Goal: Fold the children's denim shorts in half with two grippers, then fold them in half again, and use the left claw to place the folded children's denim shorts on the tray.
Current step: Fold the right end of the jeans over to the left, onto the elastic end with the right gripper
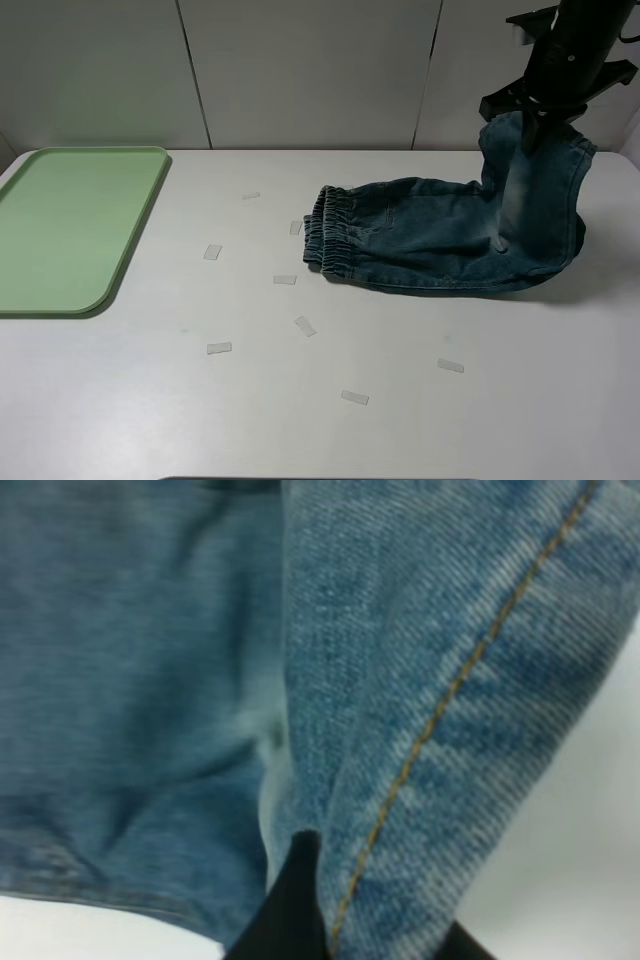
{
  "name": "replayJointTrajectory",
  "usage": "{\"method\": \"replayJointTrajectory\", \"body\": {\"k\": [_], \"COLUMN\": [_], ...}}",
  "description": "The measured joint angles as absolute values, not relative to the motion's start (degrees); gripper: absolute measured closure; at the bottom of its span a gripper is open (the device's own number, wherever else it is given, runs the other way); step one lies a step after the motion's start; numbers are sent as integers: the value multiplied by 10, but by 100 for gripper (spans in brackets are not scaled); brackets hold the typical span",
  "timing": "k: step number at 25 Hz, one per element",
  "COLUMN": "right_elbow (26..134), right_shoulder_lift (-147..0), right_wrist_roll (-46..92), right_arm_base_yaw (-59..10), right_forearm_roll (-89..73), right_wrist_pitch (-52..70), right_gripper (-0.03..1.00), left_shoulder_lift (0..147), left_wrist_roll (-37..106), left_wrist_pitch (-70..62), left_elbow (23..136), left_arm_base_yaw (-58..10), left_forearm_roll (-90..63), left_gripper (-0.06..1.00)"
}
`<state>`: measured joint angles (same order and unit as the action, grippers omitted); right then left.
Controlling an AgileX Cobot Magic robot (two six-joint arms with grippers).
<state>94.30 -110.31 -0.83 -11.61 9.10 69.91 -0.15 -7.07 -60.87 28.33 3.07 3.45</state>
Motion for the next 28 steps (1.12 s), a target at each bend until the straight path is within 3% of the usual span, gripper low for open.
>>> {"method": "replayJointTrajectory", "body": {"k": [28], "right_elbow": [943], "right_shoulder_lift": [-1133], "right_wrist_roll": [-179], "right_arm_base_yaw": [-283], "right_forearm_roll": [92], "right_wrist_pitch": [670], "right_gripper": [97], "left_shoulder_lift": [-2], "left_wrist_roll": [-71], "left_wrist_pitch": [-609], "left_elbow": [283], "left_arm_base_yaw": [31], "left_forearm_roll": [34], "left_gripper": [3]}}
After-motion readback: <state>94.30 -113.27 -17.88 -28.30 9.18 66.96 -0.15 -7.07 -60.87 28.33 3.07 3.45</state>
